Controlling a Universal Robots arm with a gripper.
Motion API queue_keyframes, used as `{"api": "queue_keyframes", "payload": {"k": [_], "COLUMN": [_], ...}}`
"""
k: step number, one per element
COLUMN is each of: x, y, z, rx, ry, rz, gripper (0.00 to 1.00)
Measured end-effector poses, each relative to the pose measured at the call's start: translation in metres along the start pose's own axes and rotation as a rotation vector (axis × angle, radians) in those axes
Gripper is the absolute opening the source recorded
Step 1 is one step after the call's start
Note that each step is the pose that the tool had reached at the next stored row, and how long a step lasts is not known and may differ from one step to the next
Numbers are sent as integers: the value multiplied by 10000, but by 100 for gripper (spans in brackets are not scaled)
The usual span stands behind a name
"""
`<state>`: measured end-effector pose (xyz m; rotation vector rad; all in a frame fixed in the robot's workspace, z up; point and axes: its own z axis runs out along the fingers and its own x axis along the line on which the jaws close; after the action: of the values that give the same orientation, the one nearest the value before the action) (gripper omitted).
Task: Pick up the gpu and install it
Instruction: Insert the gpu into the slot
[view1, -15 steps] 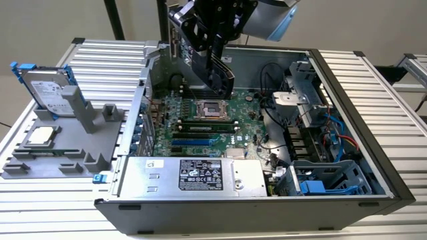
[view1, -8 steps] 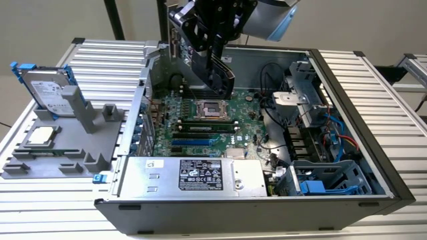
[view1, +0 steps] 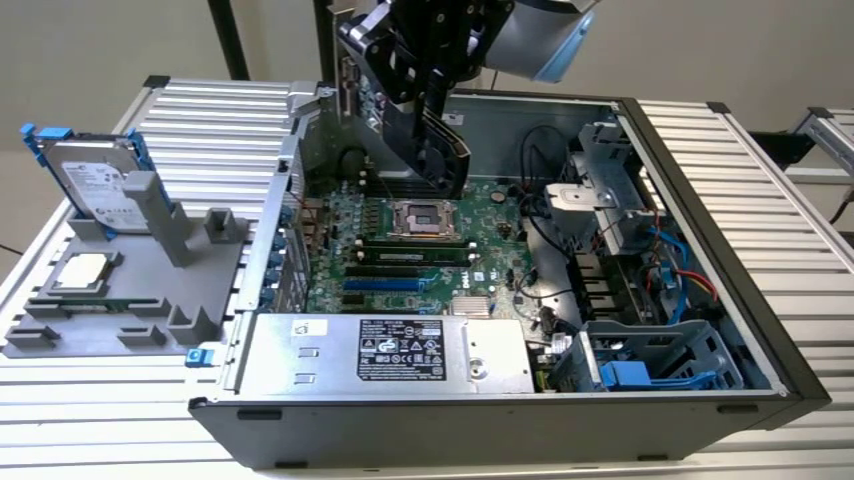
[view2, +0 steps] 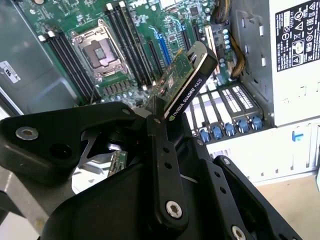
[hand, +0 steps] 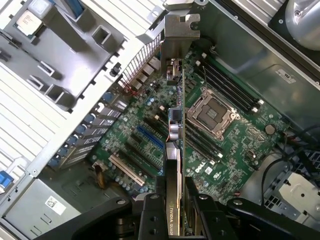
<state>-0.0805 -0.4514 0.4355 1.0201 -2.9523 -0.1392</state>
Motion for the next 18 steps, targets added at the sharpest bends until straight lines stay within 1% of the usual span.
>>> {"api": "queue_keyframes", "payload": {"k": [18], "x": [-4], "y": [-3], "z": [0], "rx": [-5], "ry": [27], "rz": [-307], "gripper": [0]}}
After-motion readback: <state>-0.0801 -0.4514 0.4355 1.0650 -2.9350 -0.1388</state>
